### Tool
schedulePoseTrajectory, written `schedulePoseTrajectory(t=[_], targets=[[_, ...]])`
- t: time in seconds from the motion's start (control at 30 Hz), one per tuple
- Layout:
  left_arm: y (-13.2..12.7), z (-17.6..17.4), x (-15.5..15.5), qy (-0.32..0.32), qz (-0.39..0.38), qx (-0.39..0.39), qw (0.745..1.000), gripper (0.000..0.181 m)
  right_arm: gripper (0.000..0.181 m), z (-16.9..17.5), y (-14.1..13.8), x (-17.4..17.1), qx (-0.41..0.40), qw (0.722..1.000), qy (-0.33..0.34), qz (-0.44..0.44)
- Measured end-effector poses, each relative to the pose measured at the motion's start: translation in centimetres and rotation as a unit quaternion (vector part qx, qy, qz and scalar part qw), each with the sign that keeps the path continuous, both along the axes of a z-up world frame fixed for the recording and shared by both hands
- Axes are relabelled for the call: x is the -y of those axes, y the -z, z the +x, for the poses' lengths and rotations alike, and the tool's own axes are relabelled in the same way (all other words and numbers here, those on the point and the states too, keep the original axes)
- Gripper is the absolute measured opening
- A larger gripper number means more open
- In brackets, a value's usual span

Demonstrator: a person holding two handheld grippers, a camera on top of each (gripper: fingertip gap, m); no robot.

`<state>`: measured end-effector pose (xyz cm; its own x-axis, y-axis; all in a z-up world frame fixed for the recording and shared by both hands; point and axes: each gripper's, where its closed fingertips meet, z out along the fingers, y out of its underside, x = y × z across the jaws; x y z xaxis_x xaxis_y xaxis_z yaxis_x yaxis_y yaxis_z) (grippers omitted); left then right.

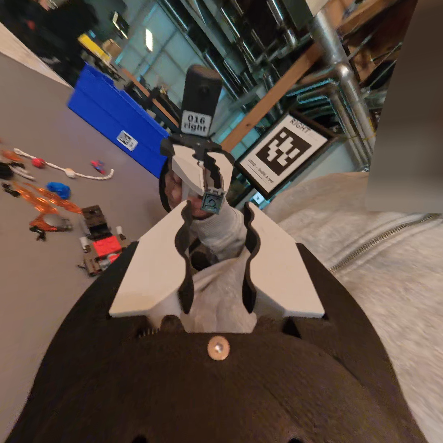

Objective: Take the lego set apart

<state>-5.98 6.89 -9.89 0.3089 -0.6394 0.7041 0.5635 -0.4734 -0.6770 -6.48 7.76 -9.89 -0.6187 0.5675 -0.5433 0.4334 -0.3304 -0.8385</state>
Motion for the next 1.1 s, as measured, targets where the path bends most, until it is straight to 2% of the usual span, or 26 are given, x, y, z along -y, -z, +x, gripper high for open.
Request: schedulePoseTrajectory(t=[0.13,0.2,0.27,0.37,0.47,0.57,0.63,0.7,0.77,0.87,0.97,1.1], targets=[[0.7,1.7,0.7,0.056,-0.015,-0.023,0.998,0.029,0.01,0.8,0.1,1.1,0.012,0.998,-0.054,0.009],[0.9,2.3,1.0,0.07,-0.014,-0.031,0.997,0.022,0.01,0.9,0.4,1.4,0.024,0.997,-0.074,0.003],[0.9,2.5,1.1,0.078,-0.014,-0.026,0.997,0.022,0.0,1.2,0.8,1.7,0.032,0.995,-0.09,0.008],[1.1,2.6,1.3,0.087,-0.02,-0.024,0.996,0.017,0.0,1.3,1.1,1.9,0.035,0.995,-0.098,0.013],[1.6,2.5,1.1,0.081,-0.031,-0.031,0.996,0.017,0.0,1.0,1.5,1.6,0.04,0.995,-0.085,0.016],[1.2,1.6,0.7,0.07,-0.032,0.008,0.997,0.016,0.0,0.2,1.3,0.6,0.014,0.999,-0.037,0.025],[1.0,1.1,0.5,0.067,-0.036,0.037,0.996,0.016,0.013,-0.3,1.0,-0.3,-0.02,0.998,0.01,0.051],[1.5,1.3,0.6,0.075,-0.046,0.031,0.996,0.016,0.022,0.0,0.4,-0.1,-0.064,0.994,0.017,0.082],[1.4,1.8,1.1,0.103,-0.046,0.042,0.993,0.017,0.022,0.4,0.0,0.6,-0.093,0.99,0.008,0.106],[0.8,2.4,1.6,0.135,-0.041,0.066,0.988,0.017,0.019,0.9,0.4,1.7,-0.096,0.987,-0.031,0.123],[0.8,3.4,1.8,0.153,-0.04,0.055,0.986,0.017,0.01,1.3,0.3,2.6,-0.099,0.988,-0.072,0.098],[0.1,3.8,2.1,0.17,-0.032,0.077,0.982,0.017,0.005,2.0,-0.5,3.0,-0.104,0.987,-0.107,0.055]])
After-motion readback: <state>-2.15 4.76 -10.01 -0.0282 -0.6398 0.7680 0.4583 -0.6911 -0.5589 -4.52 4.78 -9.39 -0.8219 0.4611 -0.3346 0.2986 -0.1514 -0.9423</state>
